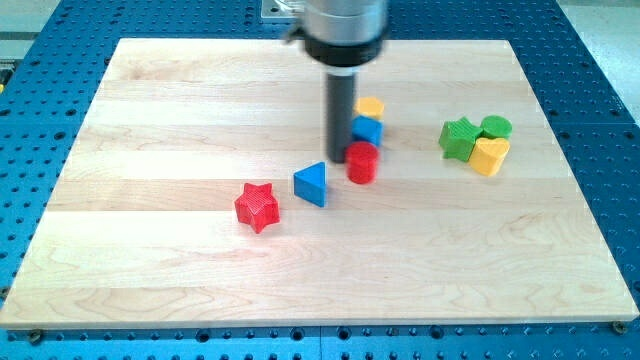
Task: Move the hexagon to the top left of green star
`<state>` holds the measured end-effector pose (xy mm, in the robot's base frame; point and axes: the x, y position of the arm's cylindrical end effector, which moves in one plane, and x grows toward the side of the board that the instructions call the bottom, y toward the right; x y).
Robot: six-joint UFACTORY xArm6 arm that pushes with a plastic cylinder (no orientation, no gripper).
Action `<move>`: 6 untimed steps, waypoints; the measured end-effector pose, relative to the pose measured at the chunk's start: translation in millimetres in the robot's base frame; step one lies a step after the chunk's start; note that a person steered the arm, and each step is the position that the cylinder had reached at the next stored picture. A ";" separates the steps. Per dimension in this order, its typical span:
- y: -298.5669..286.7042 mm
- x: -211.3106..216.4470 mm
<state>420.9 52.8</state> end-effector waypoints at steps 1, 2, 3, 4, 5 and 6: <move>19.7 0.0; -53.2 -2.9; -4.4 -31.0; 1.4 -52.3; 1.4 -77.0; 2.2 -100.5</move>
